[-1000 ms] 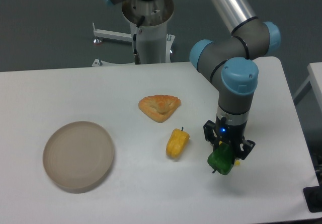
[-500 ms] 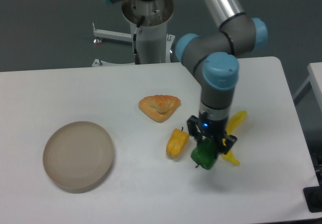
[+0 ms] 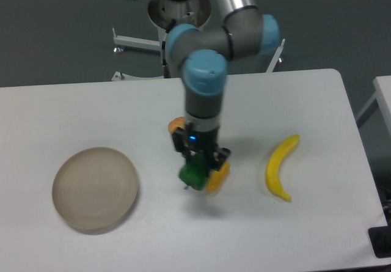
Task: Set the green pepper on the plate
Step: 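Move the green pepper over the beige plate and lower it, then hold the green pepper on the plate and open the gripper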
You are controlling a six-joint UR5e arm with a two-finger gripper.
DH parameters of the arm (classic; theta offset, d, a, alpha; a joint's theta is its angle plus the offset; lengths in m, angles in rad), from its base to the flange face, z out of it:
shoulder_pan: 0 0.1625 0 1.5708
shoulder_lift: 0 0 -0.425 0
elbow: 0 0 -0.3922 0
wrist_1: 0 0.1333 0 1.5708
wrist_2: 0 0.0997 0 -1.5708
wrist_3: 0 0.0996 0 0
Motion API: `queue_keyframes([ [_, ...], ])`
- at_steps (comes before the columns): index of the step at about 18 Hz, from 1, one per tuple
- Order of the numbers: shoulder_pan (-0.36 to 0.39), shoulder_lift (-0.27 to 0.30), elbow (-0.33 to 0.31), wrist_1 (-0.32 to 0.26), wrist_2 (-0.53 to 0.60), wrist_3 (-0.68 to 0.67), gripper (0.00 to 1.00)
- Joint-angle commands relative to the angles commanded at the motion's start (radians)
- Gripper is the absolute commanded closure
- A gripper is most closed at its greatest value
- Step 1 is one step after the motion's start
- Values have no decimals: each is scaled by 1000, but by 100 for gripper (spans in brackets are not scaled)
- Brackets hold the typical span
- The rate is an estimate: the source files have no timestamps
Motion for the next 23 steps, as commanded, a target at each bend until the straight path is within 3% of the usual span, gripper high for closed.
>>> queue_keyframes([
  [9, -176, -63, 35, 8, -3, -379, 63],
  [11, -210, -92, 54, 37, -2, -419, 63],
  [16, -249, -156, 66, 123, -8, -398, 63],
  [23, -262, -189, 67, 123, -25, -324, 63],
])
